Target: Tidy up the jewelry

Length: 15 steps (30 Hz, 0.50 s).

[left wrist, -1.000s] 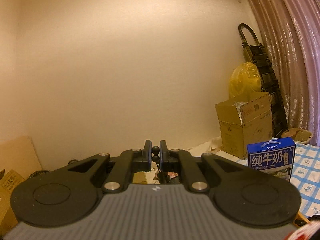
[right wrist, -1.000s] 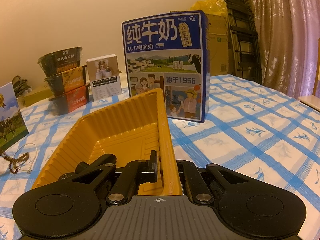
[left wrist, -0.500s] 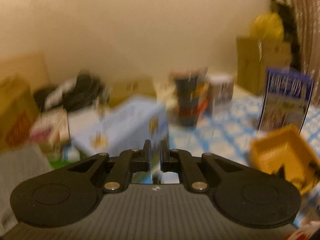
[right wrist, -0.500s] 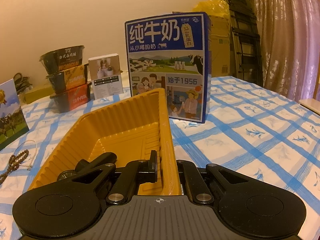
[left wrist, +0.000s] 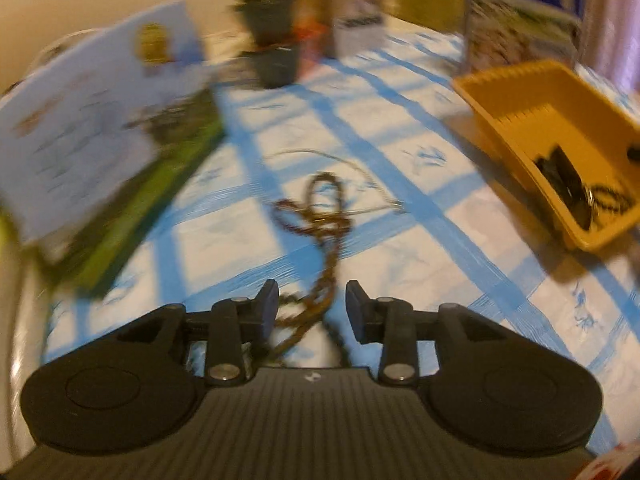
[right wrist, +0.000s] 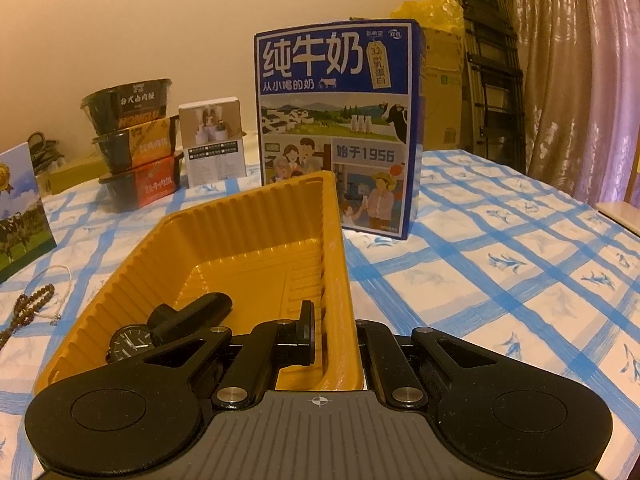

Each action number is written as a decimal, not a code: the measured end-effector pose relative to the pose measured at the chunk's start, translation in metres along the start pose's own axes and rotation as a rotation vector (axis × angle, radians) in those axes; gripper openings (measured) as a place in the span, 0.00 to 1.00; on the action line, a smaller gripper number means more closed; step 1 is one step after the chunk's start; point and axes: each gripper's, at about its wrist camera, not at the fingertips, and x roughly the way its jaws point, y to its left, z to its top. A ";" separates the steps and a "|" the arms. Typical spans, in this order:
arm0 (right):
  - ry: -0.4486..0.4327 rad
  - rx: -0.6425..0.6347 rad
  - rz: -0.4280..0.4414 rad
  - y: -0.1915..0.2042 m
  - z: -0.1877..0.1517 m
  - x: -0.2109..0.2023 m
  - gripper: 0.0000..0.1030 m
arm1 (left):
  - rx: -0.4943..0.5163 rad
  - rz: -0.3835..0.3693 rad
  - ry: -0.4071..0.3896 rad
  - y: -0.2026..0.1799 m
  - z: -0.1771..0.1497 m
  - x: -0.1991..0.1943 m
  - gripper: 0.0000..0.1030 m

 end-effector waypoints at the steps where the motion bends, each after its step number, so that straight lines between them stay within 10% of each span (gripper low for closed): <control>1: 0.001 0.001 0.000 0.000 0.000 0.000 0.06 | 0.016 -0.001 0.007 -0.003 0.003 0.009 0.33; 7: 0.000 0.004 0.003 0.000 0.000 0.001 0.06 | 0.081 -0.016 0.074 -0.008 0.013 0.049 0.32; 11: -0.003 0.006 0.007 0.000 0.002 0.001 0.06 | 0.061 -0.056 0.087 -0.004 0.018 0.055 0.08; 15: -0.004 0.008 0.008 0.000 0.002 0.001 0.06 | 0.068 -0.055 0.078 -0.003 0.025 0.047 0.06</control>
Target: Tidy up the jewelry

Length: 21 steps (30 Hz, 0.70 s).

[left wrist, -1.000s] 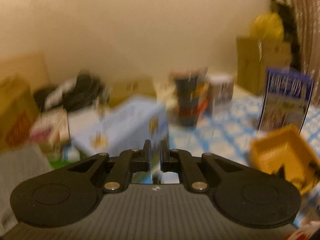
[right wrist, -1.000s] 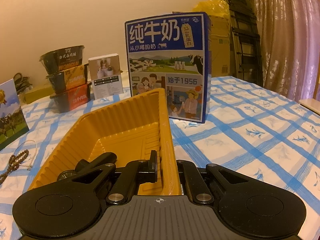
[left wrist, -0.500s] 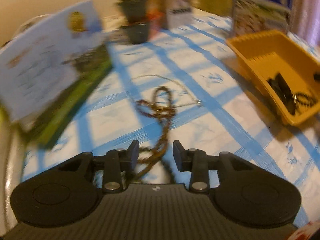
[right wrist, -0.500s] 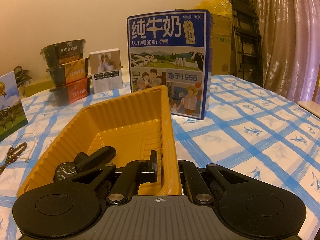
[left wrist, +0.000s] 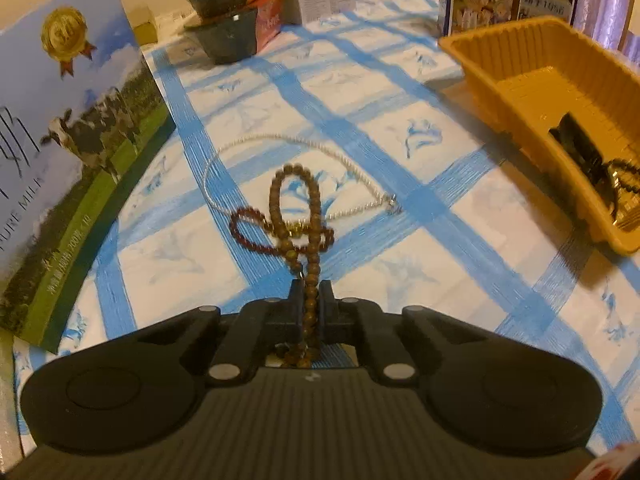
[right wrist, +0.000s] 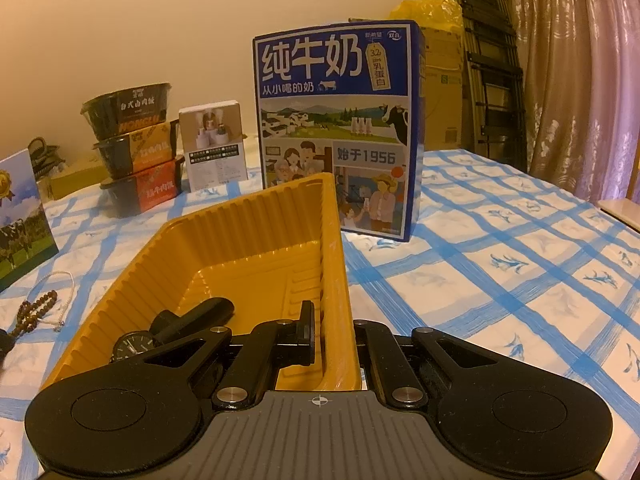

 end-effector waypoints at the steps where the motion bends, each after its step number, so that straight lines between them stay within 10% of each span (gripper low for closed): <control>1: 0.000 0.000 0.001 0.000 0.000 0.001 0.06 | -0.001 0.001 -0.016 0.001 0.002 -0.008 0.06; 21: -0.034 -0.006 0.022 0.007 0.012 -0.005 0.06 | -0.052 0.027 -0.502 0.015 0.109 -0.238 0.06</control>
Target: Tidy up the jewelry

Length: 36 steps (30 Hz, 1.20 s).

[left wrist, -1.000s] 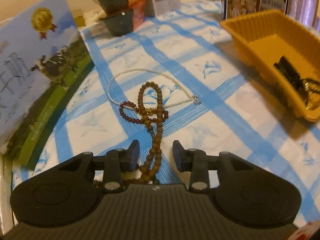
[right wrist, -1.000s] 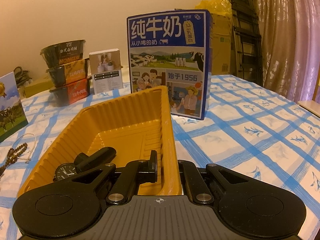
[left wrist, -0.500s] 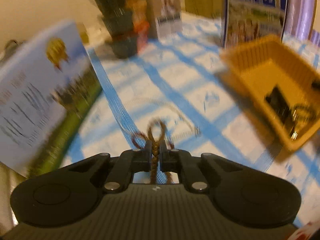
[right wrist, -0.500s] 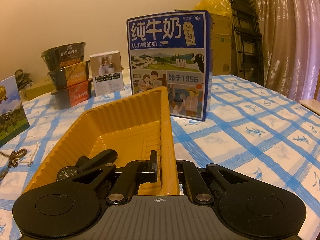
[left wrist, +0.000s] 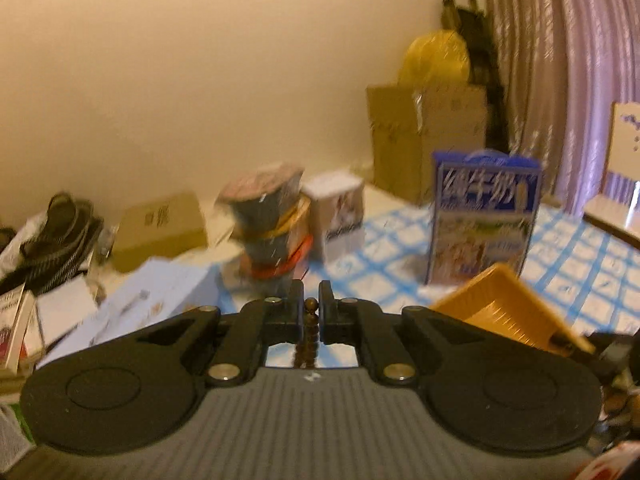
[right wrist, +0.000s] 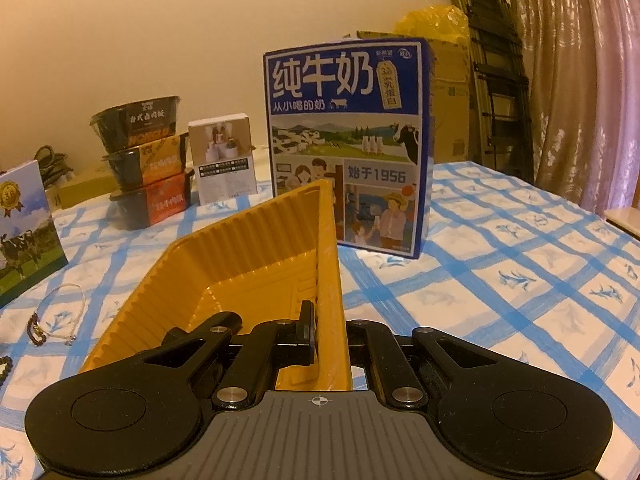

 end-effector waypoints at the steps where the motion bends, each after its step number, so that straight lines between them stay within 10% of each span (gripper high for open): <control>1: -0.003 -0.007 0.000 0.002 0.001 -0.001 0.06 | 0.004 -0.008 -0.013 -0.004 0.006 -0.004 0.06; 10: -0.015 -0.045 0.005 0.011 0.007 -0.004 0.07 | 0.010 -0.165 -0.083 -0.057 0.031 -0.003 0.06; 23: -0.026 -0.033 0.022 0.013 0.010 -0.007 0.09 | -0.116 -0.447 0.032 -0.139 0.002 0.080 0.06; 36: -0.018 -0.016 0.016 0.010 0.007 -0.007 0.09 | -0.215 -0.451 0.240 -0.171 -0.068 0.152 0.07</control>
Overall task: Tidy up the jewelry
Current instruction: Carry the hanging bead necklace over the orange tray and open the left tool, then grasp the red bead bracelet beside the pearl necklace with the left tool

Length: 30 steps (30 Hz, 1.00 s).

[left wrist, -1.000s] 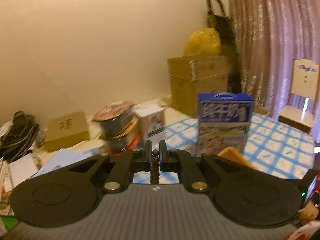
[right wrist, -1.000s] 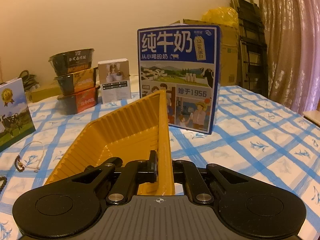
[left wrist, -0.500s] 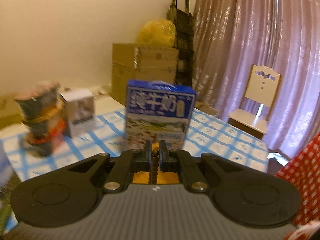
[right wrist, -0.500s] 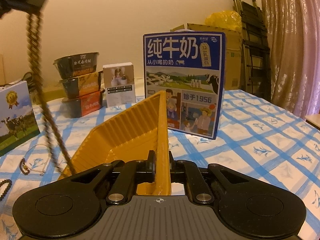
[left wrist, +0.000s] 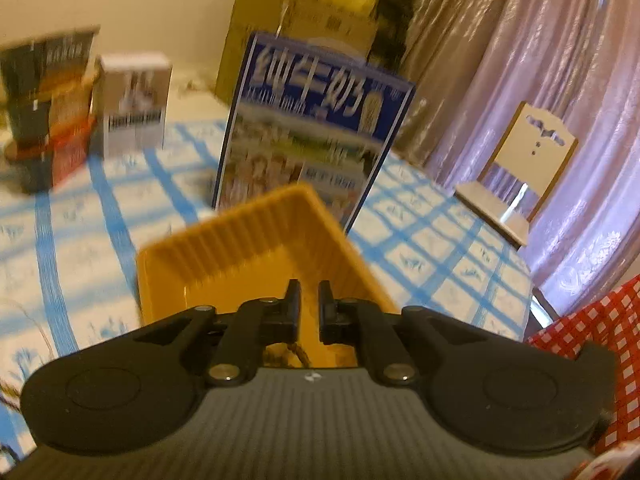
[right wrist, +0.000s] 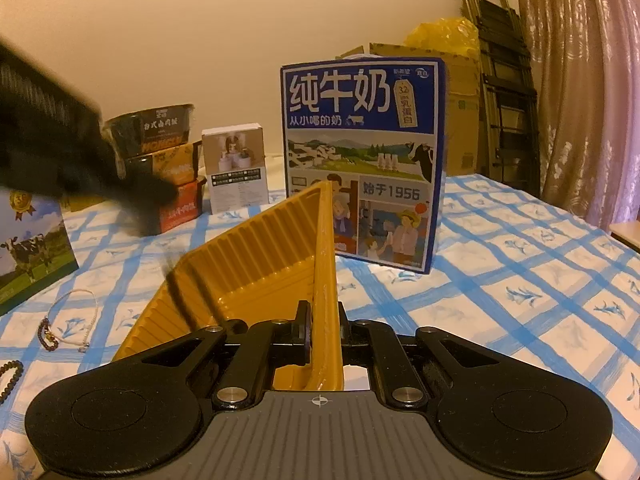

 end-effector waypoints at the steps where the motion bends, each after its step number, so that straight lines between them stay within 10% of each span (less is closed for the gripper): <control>1: 0.000 0.003 0.001 -0.001 0.000 0.000 0.09 | -0.008 0.001 0.009 0.002 -0.005 0.004 0.07; 12: 0.021 0.016 -0.012 -0.005 -0.007 0.001 0.09 | -0.099 0.171 -0.045 0.042 -0.046 -0.032 0.29; 30: 0.045 0.035 -0.025 -0.009 -0.014 0.000 0.09 | -0.116 0.565 0.013 0.113 -0.135 -0.086 0.30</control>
